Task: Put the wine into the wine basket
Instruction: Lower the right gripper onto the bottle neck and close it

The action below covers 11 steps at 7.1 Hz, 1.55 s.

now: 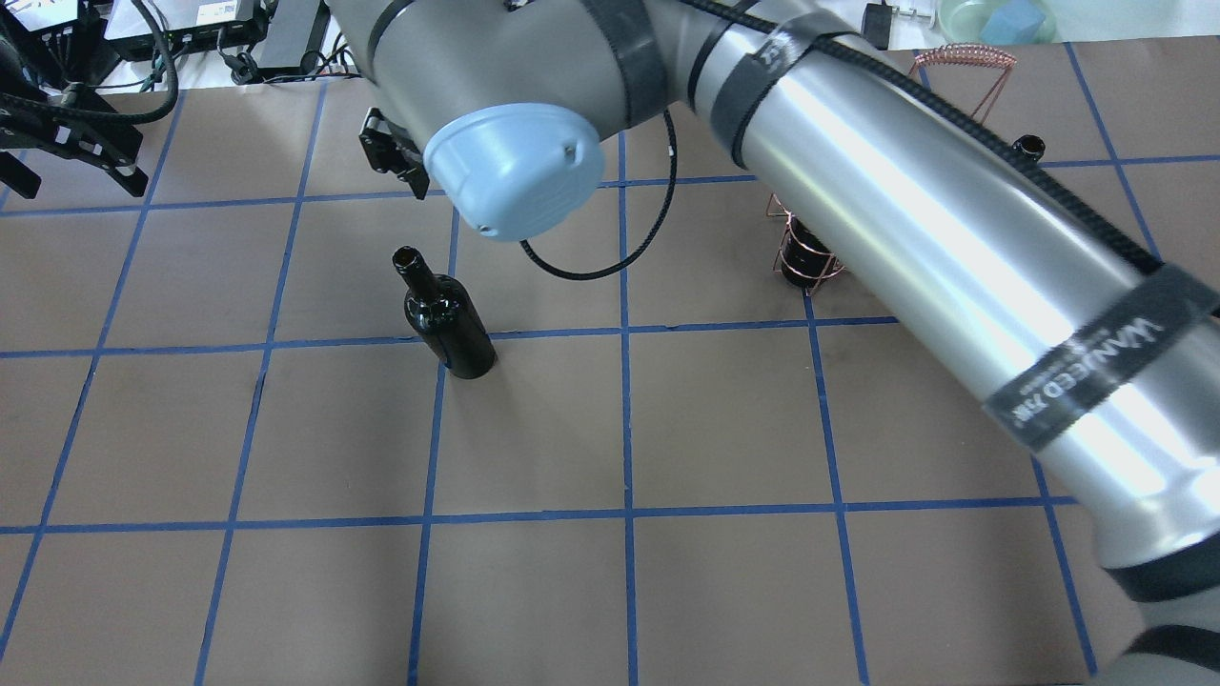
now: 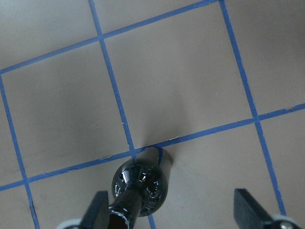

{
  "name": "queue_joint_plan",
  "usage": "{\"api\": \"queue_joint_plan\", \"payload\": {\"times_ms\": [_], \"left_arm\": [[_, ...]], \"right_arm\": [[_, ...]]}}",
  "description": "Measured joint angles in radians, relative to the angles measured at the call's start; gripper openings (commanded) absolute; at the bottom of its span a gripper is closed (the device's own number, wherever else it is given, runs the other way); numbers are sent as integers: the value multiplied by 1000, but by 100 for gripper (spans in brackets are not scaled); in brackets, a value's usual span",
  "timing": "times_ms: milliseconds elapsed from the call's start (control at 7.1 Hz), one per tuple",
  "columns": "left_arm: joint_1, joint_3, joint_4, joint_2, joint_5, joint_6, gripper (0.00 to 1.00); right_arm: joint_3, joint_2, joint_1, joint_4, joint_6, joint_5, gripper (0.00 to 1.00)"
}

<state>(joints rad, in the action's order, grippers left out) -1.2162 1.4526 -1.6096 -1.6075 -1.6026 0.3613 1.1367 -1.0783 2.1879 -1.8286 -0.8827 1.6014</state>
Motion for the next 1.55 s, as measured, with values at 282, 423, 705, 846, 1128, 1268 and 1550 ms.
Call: {"api": "queue_joint_plan", "payload": {"times_ms": [282, 423, 705, 846, 1128, 1268, 1550], "left_arm": [[-1, 0, -6, 0, 0, 1, 100], [-1, 0, -13, 1, 0, 1, 100], [2, -1, -16, 4, -8, 2, 100], [8, -2, -14, 9, -15, 1, 100], [30, -2, -12, 18, -22, 1, 100], [44, -2, -12, 20, -23, 1, 100], [60, -2, -12, 23, -31, 0, 100]], "right_arm": [[-6, 39, 43, -8, -11, 9, 89], [-7, 47, 51, -9, 1, 9, 86], [-6, 55, 56, -14, 64, 10, 70], [-6, 60, 56, -22, 98, 10, 59], [-3, 67, 56, -51, 117, 8, 48], [-2, 68, 56, -59, 118, 8, 41], [-2, 67, 55, -64, 120, 8, 32]]}}
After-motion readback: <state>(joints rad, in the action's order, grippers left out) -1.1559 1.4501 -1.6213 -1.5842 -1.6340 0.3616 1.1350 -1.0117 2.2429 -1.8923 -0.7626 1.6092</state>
